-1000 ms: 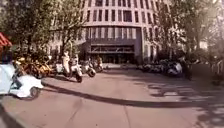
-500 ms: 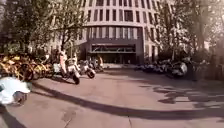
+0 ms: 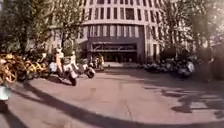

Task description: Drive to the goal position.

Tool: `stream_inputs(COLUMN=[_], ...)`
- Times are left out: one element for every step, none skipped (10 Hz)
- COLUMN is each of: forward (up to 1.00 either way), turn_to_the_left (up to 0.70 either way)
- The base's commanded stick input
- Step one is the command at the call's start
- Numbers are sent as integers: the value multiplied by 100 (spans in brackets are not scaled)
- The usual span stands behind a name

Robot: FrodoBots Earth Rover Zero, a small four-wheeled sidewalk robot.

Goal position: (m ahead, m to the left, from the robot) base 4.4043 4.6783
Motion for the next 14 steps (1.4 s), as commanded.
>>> stream_inputs(forward=[70, 61, 51, 45, 45, 45, 45, 45, 45, 45, 45, 45, 45, 45], turn_to_the_left=[0, 0, 0, 0, 0, 0, 0, 0, 0, 0, 0, 0, 0, 0])
